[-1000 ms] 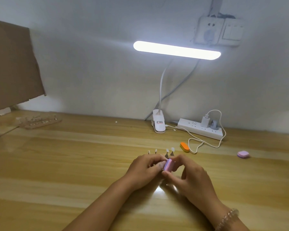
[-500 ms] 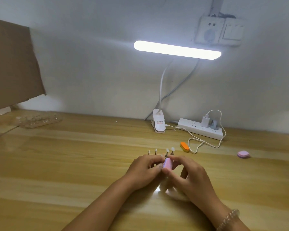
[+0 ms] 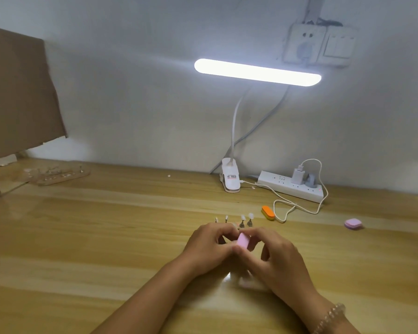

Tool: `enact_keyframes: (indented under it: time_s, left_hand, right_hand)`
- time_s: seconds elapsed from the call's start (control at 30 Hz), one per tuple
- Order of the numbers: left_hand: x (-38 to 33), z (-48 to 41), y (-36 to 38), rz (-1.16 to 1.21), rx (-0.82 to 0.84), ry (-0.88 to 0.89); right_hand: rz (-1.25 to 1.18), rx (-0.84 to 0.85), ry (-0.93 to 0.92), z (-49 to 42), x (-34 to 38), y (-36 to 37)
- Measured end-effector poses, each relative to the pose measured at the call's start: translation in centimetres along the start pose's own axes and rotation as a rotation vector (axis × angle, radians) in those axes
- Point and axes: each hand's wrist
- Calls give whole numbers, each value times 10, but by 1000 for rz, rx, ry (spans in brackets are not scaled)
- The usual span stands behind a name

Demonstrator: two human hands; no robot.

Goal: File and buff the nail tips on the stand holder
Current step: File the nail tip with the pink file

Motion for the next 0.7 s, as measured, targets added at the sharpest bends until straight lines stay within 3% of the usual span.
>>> enact_keyframes:
  time_s: [0.1, 0.47, 0.6, 0.7]
  left_hand:
    - [1, 1, 0, -37, 9, 13]
    - [-1, 1, 0, -2, -6, 8]
    - [1, 1, 0, -33, -14, 14]
    - [1, 1, 1, -35, 5, 12]
  right_hand:
    - [-34, -71, 107, -5, -8, -4]
    - [32, -9, 45, -1, -2, 0]
    - [-17, -56, 126, -5, -7, -3]
    - [28, -20, 57, -2, -4, 0]
Point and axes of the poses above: each hand's wrist, its own z-axis away from the middle knuckle, its own y-axis out of the palm, x = y × z, and after that the axes turned 7 degrees about -z, right-handed
